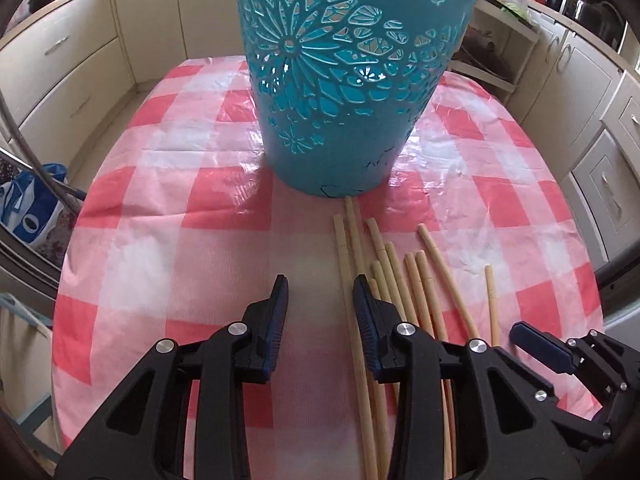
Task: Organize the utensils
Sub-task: 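Move the left tool toward the chopstick pile and close on one chopstick, then close the right tool on a single chopstick while the left tool holds its own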
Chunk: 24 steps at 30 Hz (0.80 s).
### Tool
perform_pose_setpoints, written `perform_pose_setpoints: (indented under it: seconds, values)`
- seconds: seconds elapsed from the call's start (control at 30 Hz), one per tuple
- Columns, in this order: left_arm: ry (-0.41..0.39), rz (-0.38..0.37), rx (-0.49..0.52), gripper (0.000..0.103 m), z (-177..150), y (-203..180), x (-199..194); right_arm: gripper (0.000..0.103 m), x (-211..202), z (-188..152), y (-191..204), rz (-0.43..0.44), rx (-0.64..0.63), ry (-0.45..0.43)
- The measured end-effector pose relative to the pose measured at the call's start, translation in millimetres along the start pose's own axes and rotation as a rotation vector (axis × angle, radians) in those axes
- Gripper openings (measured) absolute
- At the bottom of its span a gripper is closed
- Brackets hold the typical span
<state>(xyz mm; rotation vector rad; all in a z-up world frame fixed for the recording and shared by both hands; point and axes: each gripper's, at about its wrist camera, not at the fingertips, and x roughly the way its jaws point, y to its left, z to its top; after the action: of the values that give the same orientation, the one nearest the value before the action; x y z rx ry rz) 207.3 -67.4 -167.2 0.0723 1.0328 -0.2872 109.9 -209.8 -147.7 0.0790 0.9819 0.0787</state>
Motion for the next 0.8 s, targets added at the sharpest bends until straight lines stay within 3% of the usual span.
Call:
perform_pose_setpoints:
  seconds: [0.13, 0.2, 0.23, 0.57, 0.8]
  values:
    - [-0.005, 0.024, 0.020, 0.024, 1, 0, 2, 0.020, 0, 1, -3, 0.001, 0.001, -0.005]
    - [-0.008, -0.006, 0.024, 0.014, -1, 1, 2, 0.010, 0, 1, -1, 0.005, -0.010, -0.003]
    - [-0.008, -0.019, 0.026, 0.008, -2, 3, 1, 0.010, 0, 0, 0, 0.009, -0.014, -0.001]
    - [0.024, -0.143, 0.013, 0.005, -25, 17, -15, 0.005, -9, -1, 6, 0.033, -0.043, 0.011]
    - [0.043, -0.160, 0.002, 0.008, -33, 26, -26, 0.005, -11, 2, 5, 0.050, -0.040, 0.055]
